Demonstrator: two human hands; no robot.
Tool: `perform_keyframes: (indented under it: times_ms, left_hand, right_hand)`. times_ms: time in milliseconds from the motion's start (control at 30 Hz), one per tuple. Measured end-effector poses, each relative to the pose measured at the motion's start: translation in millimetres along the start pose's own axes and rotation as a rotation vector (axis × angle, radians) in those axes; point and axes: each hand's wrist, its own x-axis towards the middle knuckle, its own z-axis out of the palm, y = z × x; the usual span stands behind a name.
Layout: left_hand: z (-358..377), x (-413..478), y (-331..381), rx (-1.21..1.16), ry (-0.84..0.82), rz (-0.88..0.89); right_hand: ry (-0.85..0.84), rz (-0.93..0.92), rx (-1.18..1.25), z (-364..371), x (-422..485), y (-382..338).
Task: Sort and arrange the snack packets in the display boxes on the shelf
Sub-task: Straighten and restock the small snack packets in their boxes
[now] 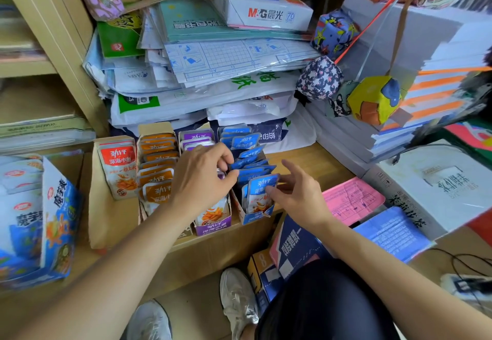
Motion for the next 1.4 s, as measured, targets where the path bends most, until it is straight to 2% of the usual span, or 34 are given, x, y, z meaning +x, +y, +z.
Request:
perform_keyframes:
  times_ms: [67, 233, 333, 433, 600, 667, 767, 867, 933, 1033, 1233, 1300, 1400]
  left_hand:
    - [-1, -11, 6, 0.03, 0.039, -0.013]
    - [8, -48, 17, 0.337, 0.04, -0.013]
    - [14, -56, 11, 0.368, 0.031, -0.061]
    - [26, -65, 9, 0.372, -0.022, -0.093]
    - [38, -66, 9, 0.283, -0.051, -0.014]
    - [34, -62, 7, 0.29, -0.103, -0.018]
    - [21, -59, 8, 0.233, -0.108, -0.073]
    - [10, -58, 16, 0.153, -0.022, -0.063]
    - [3, -61, 24, 0.076, 0.014, -0.037]
    - [-4, -69, 40, -0.042, -0.08, -0.01]
    - [-6, -69, 44, -0.067, -0.25, -0.014]
    - [-9, -67, 43, -0.105, -0.28, -0.047]
    - [-10, -63, 40, -0.152, -0.367, -0.061]
  right_hand:
    - [-0.028, 0.038, 0.069, 1, -1, 4]
    - [-0.138, 0.106, 0.202, 4, -3, 10]
    - [-0.133, 0.064, 0.187, 3, -3, 7]
    - [-0.166, -0.035, 0.061, 3, -9, -3]
    - [-0.347, -0.127, 0.074, 4, -10, 2]
    - [-0.349, -0.115, 0.077, 3, -11, 6]
    - [-0.232, -0.132, -0.058, -4, -17, 0]
    - [-0.053, -0.262, -0.296, -10, -20, -7]
    - [-0.008, -0.315, -0.34, -14, -24, -12]
    - [-0.062, -0.28, -0.444, -19, -28, -27]
    - [-0.308, -0.194, -0.679, -31, -10, -59]
    - [-0.343, -0.181, -0.678, -31, -7, -63]
    - [-0.302, -0.132, -0.521, -30, -16, -59]
